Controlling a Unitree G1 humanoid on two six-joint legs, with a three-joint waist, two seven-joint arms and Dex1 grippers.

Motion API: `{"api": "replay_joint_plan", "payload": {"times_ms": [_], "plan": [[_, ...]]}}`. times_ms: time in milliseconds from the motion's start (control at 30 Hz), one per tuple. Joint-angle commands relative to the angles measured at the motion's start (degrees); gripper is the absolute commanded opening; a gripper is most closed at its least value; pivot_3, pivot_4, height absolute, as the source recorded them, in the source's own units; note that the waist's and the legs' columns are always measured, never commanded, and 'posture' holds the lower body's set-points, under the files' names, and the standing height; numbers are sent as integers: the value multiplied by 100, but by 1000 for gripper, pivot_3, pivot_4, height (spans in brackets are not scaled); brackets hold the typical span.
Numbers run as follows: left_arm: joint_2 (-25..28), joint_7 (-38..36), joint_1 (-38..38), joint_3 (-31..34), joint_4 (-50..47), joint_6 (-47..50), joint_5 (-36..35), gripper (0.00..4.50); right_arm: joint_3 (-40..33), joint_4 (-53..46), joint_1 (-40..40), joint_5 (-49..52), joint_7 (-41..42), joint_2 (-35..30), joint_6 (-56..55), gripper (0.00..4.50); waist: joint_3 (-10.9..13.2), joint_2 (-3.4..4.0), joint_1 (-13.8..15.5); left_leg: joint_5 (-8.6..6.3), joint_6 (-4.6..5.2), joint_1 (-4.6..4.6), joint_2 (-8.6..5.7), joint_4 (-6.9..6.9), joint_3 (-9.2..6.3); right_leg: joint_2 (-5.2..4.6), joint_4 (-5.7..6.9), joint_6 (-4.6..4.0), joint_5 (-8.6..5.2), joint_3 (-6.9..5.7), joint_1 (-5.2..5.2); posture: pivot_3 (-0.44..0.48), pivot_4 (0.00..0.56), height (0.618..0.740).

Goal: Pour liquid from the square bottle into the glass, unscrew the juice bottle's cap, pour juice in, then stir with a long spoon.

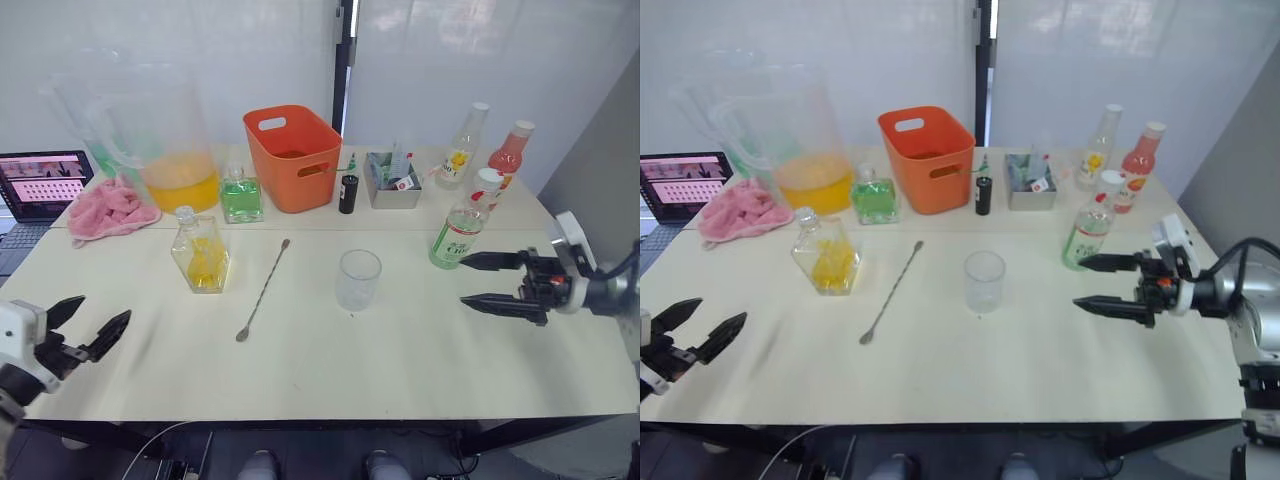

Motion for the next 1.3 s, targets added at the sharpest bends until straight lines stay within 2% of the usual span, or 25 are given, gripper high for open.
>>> {"api": "replay_joint_plan", "payload": {"times_ms": [33, 233, 400, 500, 600, 867, 1300], "plan": [[-369, 632, 249, -242, -1017, 87, 46, 4481, 154, -362, -330, 161, 201, 51, 127, 4500, -1, -6, 15, 0, 0, 3, 0, -1, -1, 0, 1, 0, 0, 0, 2, 0, 150, 740], [-1039, 1648, 152, -787, -1445, 75, 481, 4481, 405, -359, -701, 37, 66, 340, -64, 4500, -1, -7, 119, 0, 0, 1, 0, 9, -3, 7, 0, 0, 2, 3, 2, 0, 150, 740], [-1404, 2368, -277, -1280, -1386, 389, 645, 4481, 480, -318, -811, -14, 20, 446, -119, 4500, -1, -10, 180, 1, 0, -4, -3, 15, -7, 8, -1, 3, 4, 2, 6, 0, 150, 740], [-1435, 2452, -368, -1418, -1375, 430, 673, 4481, 474, -317, -806, -33, 22, 458, -138, 4500, -1, -11, 174, 1, 0, -3, -3, 16, -7, 8, -1, 5, 6, 2, 7, 0, 150, 740], [-1494, 2584, -745, -1711, -1138, 481, 708, 4481, 364, -608, -731, 138, -17, 412, 15, 4500, -1, -10, 162, 1, 0, -2, -4, 13, -8, 8, 0, 39, 25, 2, 5, 0, 150, 740], [-1516, 2884, -1720, -2124, -441, 453, 974, 4481, 220, -979, -633, 204, -223, 332, 25, 4500, -2, -13, 142, 2, -1, -3, -4, 14, -12, 12, -4, 46, 30, 1, 9, 0, 150, 740], [-1507, 2959, -2510, -2345, 468, 328, 1239, 4481, -44, -1306, -255, 292, -464, 85, 99, 4500, -1, -13, 131, 4, -4, -3, -4, 12, -13, 12, -7, 51, 33, 0, 11, 0, 150, 740]]}}
